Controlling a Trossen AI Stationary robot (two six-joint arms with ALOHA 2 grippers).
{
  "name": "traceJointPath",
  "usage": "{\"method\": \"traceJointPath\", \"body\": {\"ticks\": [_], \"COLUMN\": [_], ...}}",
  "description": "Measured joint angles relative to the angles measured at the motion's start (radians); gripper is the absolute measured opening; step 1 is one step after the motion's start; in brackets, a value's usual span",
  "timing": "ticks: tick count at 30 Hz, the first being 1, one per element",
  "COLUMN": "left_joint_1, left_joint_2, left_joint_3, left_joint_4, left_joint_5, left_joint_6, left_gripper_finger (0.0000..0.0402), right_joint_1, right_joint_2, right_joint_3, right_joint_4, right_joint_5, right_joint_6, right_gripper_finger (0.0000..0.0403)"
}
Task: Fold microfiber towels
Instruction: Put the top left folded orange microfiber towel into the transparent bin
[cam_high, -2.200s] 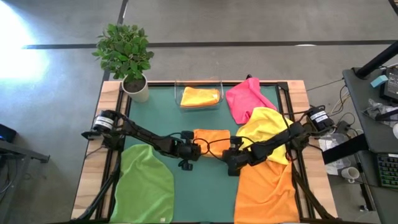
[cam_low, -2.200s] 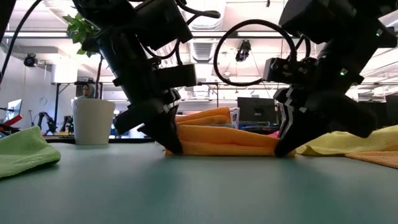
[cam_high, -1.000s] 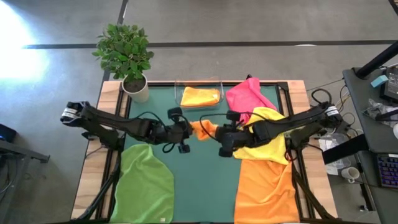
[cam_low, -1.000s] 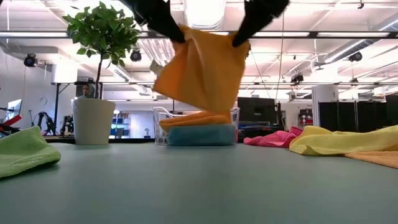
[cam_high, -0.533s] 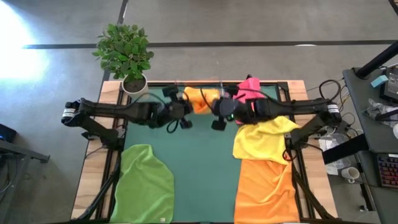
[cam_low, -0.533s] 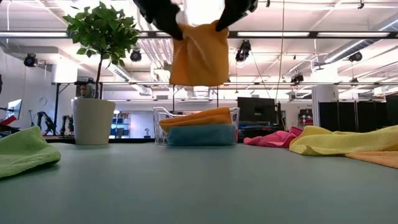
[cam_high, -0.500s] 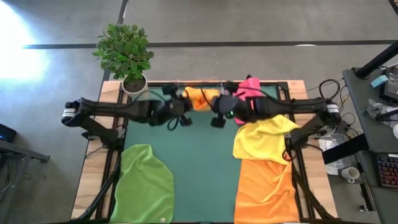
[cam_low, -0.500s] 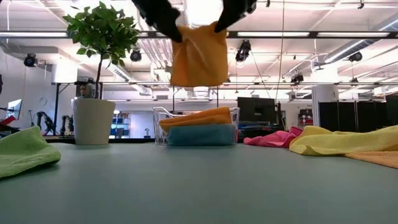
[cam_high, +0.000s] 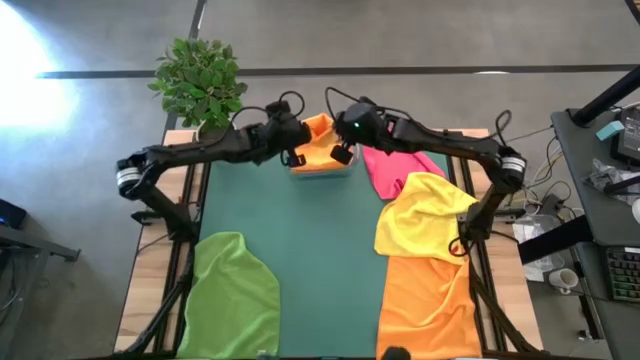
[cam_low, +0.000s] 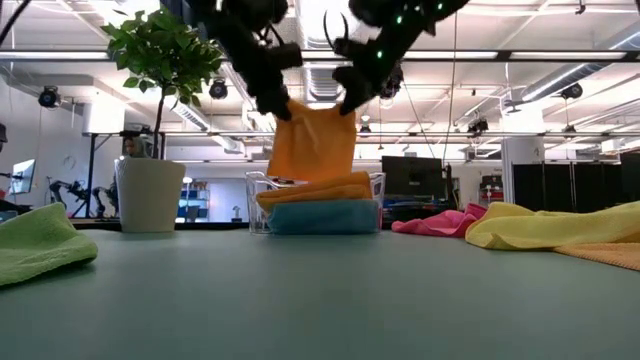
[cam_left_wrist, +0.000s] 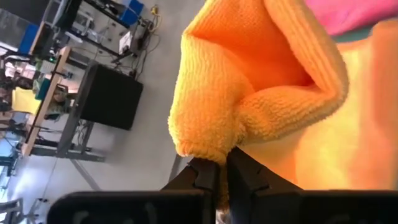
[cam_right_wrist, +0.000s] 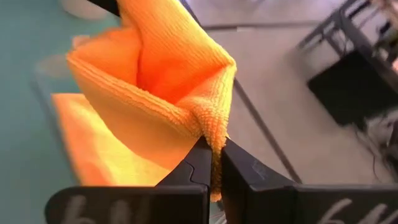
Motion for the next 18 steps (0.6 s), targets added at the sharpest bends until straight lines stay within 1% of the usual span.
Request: {"method": "traceJointPath", "body": {"ticks": [4, 8, 13, 18], "left_joint_1": [0.054, 0.093, 0.122, 0.135], "left_joint_2": [0.059, 0.119, 0.185, 0.244], "left_joint_3": [0.000, 0.000, 0.000, 0.013], "left_joint_4": [0.045, 0.103, 0.190, 0.213], "left_joint_5": [0.039, 0.043, 0.045, 0.045], "left_joint_6": [0.080, 0.158, 0.262, 0.336], "left_gripper_finger": [0.0001, 0.0001, 0.0001, 0.0001], "right_joint_1": [-0.042, -0.076, -0.114, -0.137], "right_joint_2": [0.047, 0.092, 0.135, 0.147], "right_joint_3": [0.001, 0.002, 0.002, 0.002], "right_joint_4": [0.002, 0.018, 0.054, 0.068], "right_joint_5": [-0.003, -0.025, -0.026, -0.026], "right_joint_6": [0.004, 0.004, -0.006, -0.037], "right_gripper_finger": [0.0008, 0.0008, 0.0008, 0.0008]}}
